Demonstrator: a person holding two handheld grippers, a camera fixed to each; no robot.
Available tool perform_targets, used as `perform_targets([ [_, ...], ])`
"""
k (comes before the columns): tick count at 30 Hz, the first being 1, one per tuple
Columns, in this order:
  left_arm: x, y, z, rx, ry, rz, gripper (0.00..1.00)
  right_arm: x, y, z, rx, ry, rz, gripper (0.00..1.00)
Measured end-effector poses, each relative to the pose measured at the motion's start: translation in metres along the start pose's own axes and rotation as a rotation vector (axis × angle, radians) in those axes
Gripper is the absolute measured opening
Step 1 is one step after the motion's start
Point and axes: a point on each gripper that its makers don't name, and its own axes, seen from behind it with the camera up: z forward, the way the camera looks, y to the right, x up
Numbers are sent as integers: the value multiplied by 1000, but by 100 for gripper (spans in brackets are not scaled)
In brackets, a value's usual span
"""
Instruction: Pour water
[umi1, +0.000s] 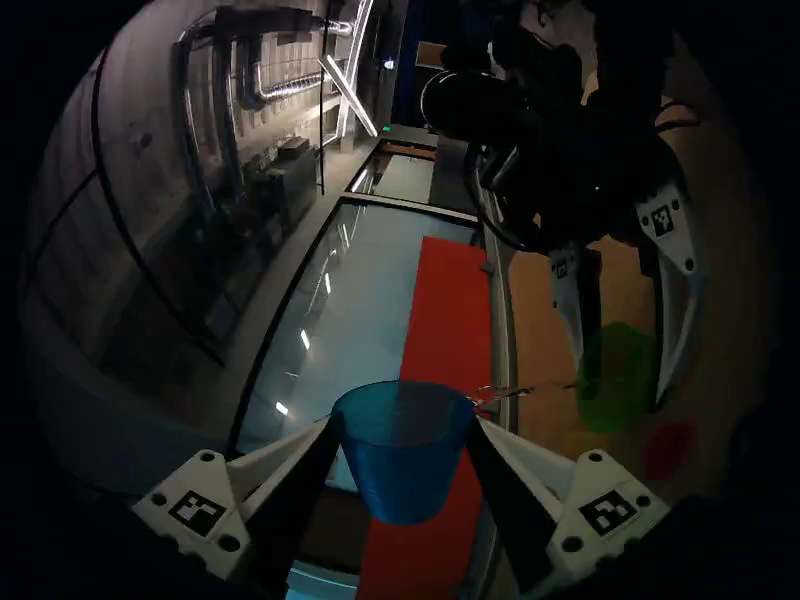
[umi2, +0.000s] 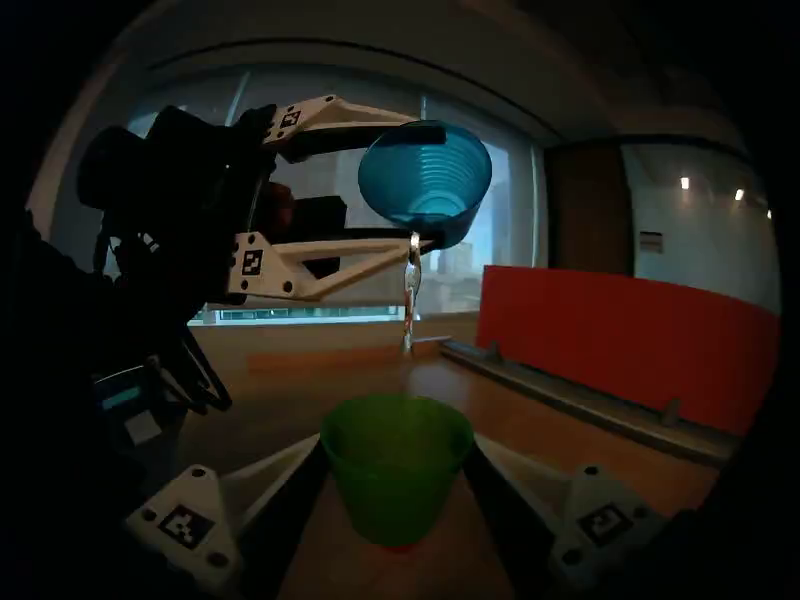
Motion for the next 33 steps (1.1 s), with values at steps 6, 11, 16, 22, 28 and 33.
perform_targets([
  [6,2,-2,1,4,6,18,87,0,1,0,-2,3,2,90],
  [11,2,-3,3,6,10,33,87,0,3,-1,-5,3,1,90],
  [16,5,-5,4,10,16,48,87,1,3,-1,-5,6,2,90],
  [22,4,-7,5,15,12,77,87,2,3,-1,-6,8,1,90],
  [28,5,-8,7,16,12,110,87,3,4,-2,-8,8,0,90],
  [33,7,-10,6,21,17,132,87,2,5,-2,-9,9,1,90],
])
